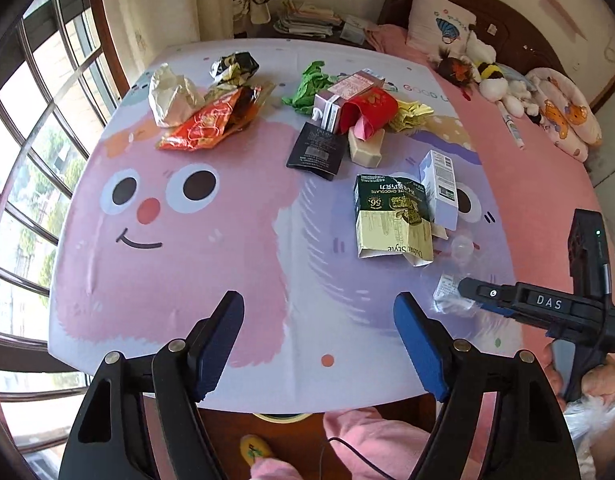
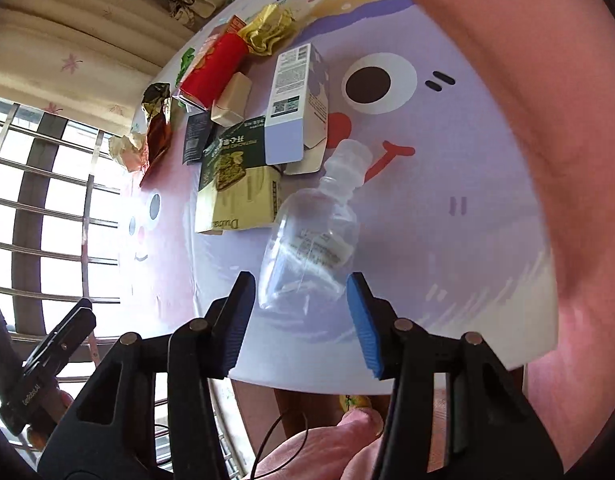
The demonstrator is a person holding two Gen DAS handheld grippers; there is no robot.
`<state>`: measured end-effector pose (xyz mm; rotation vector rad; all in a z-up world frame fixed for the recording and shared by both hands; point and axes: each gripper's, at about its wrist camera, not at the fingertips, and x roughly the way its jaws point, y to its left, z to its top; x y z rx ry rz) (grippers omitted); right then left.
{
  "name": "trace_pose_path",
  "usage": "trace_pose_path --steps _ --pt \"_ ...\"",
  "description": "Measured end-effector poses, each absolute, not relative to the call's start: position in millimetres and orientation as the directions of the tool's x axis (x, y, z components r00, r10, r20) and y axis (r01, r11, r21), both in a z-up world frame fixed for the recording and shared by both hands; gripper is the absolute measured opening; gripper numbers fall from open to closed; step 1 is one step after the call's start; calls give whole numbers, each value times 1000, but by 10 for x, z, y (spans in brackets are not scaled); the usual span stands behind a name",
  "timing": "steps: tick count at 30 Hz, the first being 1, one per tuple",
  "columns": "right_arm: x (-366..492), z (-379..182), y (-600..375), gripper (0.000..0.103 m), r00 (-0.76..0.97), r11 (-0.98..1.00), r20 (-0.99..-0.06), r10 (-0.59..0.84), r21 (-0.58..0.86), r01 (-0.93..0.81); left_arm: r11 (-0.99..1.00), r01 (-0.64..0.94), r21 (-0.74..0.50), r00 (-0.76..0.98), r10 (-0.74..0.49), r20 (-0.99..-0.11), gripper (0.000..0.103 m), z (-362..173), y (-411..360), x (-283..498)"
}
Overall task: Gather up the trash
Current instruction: 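Grasp the plastic bottle with the right tool while the left tool grasps the chocolate box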
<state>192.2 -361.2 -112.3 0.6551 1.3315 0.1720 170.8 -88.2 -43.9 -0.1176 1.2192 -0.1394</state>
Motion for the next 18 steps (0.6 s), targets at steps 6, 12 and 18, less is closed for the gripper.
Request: trace_pose_path --steps 6,12,18 --pt "2325 -1549 -3656 46 150 712 -755 638 652 260 974 -65 -216 286 -189 -939 79 -722 -1122 1924" --pt "2522 -1511 -3582 22 132 728 -746 653 666 161 946 -133 -294 260 -253 -932 79 -872 -1208 2038" --pt "2556 -1173 -3601 21 132 800 -793 594 600 7 876 -243 -417 252 -358 -899 79 -1072 -1241 2181"
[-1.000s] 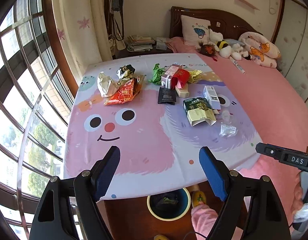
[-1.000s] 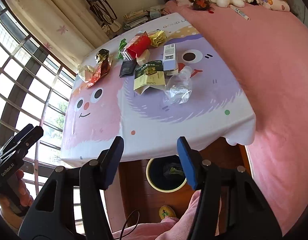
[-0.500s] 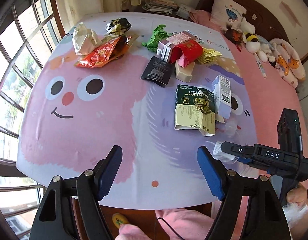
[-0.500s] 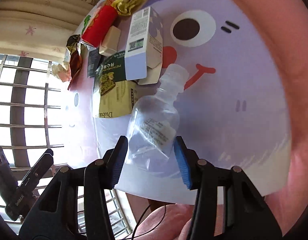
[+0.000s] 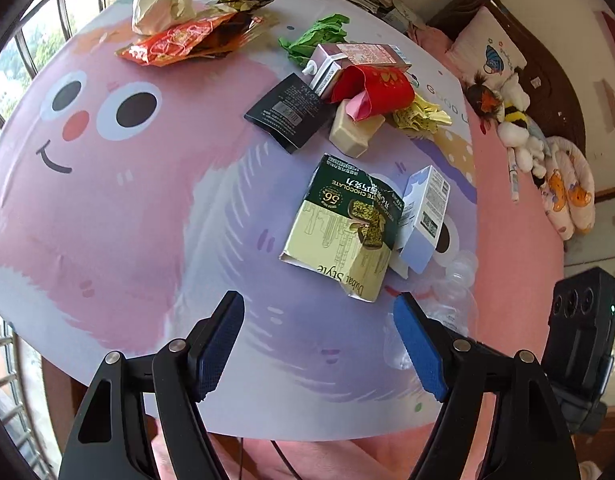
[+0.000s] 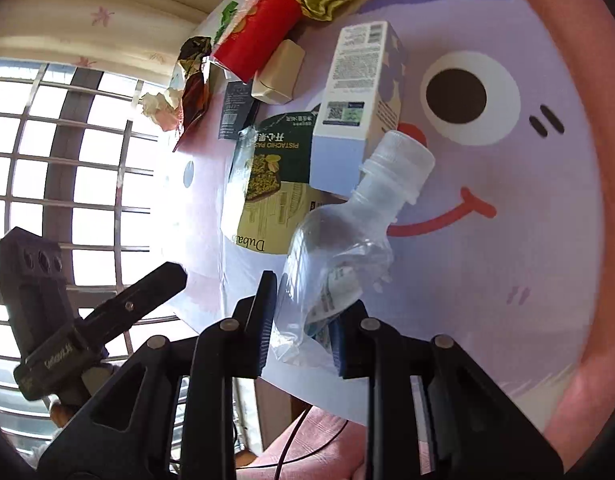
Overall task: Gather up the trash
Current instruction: 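Grasp the plastic bottle with the right tool while the left tool grasps the chocolate box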
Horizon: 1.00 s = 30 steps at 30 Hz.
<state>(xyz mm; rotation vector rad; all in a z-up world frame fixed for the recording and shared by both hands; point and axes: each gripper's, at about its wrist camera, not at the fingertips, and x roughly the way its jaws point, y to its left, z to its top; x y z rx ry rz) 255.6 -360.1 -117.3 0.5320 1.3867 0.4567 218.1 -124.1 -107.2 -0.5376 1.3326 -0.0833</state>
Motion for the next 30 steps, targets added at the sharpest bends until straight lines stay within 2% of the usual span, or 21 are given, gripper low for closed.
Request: trace_pose_path --steps 6,15,26,28,29,30 --pt "2559 -1005 -3792 21 190 861 -843 503 508 -25 831 -308 -462 244 -401 -883 79 -1319 -1399 2340" --pt "2704 -1051 -3894 21 201 889 -869 453 456 -32 756 -429 -494 248 -427 -869 79 -1661 -1464 2575" --pt "2841 -1121 -3756 21 185 904 -885 427 419 -83 742 -449 -498 278 -413 -867 79 -1870 -1714 2965" --pt "2850 -1125 -3744 21 183 905 -886 426 418 -85 737 -452 -502 287 -413 -864 78 -1882 -1719 3021" --pt "2859 -1130 -3741 21 181 905 -887 426 417 -87 736 -455 -502 290 -411 -865 71 -1889 -1730 3046" --pt "2867 -1135 -3738 21 180 905 -887 425 416 -88 733 -454 -507 295 -413 -862 70 -1891 -1744 3073"
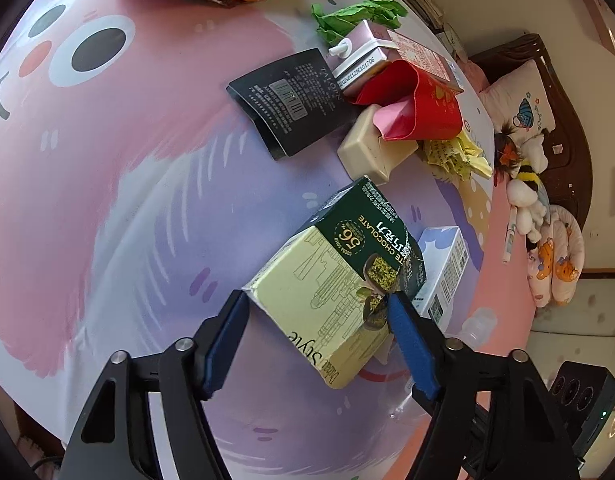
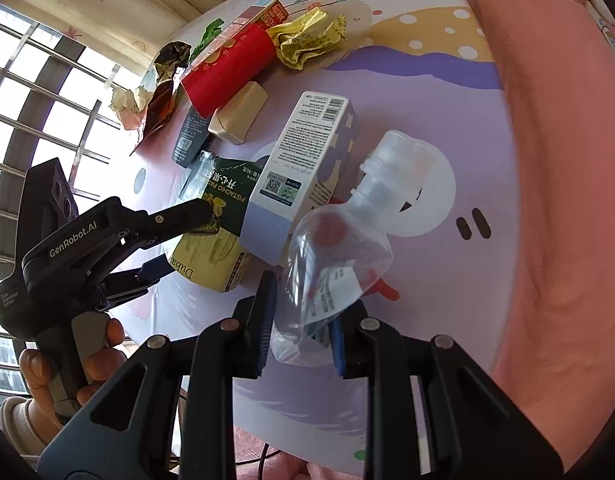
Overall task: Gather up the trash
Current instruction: 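Grasp the plastic bottle with the right tool while the left tool grasps the chocolate box, then carry the chocolate box and plastic bottle with both tools over the bin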
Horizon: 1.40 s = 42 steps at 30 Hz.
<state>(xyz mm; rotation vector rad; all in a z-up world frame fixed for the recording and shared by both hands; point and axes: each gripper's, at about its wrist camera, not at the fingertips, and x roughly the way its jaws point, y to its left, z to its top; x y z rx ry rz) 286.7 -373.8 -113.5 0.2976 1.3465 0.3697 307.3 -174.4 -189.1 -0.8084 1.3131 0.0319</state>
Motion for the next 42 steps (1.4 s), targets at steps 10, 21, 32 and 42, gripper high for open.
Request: trace_pose_path --steps 10,21,32,42 --pt "2872 -1163 -3714 21 172 906 -890 422 411 -99 818 -346 -459 343 -345 -874 26 -1593 -1903 3158" --pt "2815 -1100 -3690 21 187 906 -886 424 410 -109 907 -158 -390 393 -304 -868 4 -1049 -2052 3075" --pt "2693 -985 -3655 21 205 898 -875 439 419 -134 961 -55 -271 408 -226 -885 1 -743 -1839 2556" --pt "2489 -803 -3471 21 220 887 -862 456 422 -185 980 17 -199 422 -187 -887 0 -495 -1624 2156"
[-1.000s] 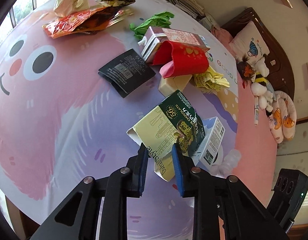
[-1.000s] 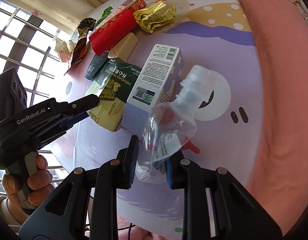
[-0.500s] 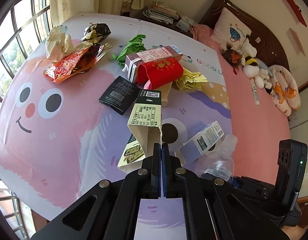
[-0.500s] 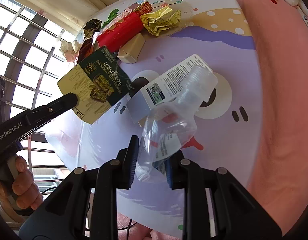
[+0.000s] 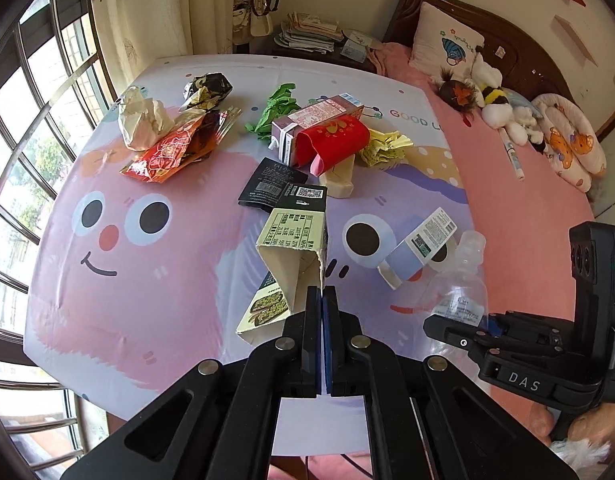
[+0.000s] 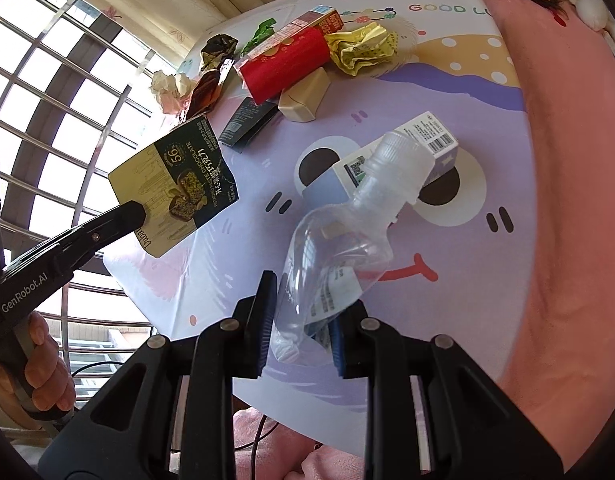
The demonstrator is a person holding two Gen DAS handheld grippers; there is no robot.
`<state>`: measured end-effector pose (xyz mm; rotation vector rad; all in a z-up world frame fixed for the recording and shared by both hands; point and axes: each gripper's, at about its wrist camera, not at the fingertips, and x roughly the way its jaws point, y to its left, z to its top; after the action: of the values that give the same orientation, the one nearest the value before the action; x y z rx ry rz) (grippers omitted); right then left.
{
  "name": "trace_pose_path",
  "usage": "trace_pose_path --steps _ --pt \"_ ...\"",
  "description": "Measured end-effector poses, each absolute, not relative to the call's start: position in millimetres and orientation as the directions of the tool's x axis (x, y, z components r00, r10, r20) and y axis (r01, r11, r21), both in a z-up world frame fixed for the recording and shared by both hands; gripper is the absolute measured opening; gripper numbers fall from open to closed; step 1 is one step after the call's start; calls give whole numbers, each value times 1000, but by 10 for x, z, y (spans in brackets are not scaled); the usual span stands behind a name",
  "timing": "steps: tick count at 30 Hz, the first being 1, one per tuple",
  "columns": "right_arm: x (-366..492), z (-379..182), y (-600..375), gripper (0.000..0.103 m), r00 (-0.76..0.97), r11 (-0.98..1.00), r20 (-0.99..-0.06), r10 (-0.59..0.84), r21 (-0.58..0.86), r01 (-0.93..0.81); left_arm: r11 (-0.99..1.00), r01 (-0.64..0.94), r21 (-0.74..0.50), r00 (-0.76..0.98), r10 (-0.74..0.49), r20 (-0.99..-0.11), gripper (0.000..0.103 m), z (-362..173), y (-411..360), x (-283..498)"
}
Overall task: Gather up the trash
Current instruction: 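Carry the chocolate box and plastic bottle with both tools over the bin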
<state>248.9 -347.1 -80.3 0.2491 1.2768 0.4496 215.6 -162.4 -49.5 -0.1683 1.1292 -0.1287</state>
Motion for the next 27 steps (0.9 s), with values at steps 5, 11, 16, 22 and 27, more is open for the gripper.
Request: trace_pose_path --steps 5,11,16,22,27 --pt "2325 -748 -3354 21 224 882 -856 466 430 -193 984 41 -171 412 -173 -895 0 -433 -1441 1889" --pt "2073 -684 -3126 21 233 879 -850 472 436 -191 984 90 -152 409 -176 -896 0 -343 -1147 1525" --pt "1781 -610 -2843 21 261 885 -847 464 431 -174 974 164 -157 407 -212 -889 0 -271 -871 1178" --pt "1173 -540 -2423 21 297 899 -848 438 422 -119 941 291 -176 383 -283 -879 0 -247 -455 639" --pt "554 -623 -2030 21 321 913 -859 399 405 -51 899 396 -190 339 -335 -879 0 -387 -129 136"
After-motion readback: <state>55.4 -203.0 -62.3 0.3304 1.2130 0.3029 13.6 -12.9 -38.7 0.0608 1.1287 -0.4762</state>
